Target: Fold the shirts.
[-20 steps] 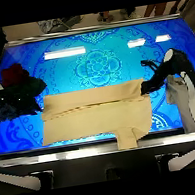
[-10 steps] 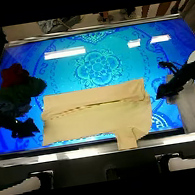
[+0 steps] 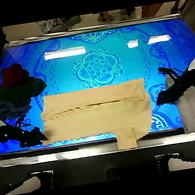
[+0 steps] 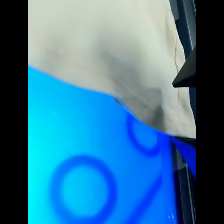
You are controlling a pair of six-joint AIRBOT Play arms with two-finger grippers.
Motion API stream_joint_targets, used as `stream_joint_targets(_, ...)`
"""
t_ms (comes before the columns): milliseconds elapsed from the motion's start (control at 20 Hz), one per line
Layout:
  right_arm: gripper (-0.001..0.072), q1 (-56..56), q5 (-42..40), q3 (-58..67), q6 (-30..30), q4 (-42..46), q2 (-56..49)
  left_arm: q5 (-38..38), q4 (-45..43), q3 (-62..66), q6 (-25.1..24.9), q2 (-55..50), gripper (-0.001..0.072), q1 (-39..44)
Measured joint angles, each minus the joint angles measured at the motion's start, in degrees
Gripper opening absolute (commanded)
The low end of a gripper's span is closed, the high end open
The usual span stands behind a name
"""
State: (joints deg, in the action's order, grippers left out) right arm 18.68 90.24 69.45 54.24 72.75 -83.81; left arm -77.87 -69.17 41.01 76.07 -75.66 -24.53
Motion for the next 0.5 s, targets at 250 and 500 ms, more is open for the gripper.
stream_joint_targets(250, 0.0515, 0.1, -3.2, -9.9, -1.2, 0.1, 6.1, 2.5, 1.0, -1.8, 0.0, 0.1, 0.0038, 0.2)
stream_joint_targets(500, 0.0517, 0.1, -10.0, -26.1, -3.0, -5.7, 13.8, 2.9, 1.8, -2.9, 0.4, 0.1, 0.0035, 0.3)
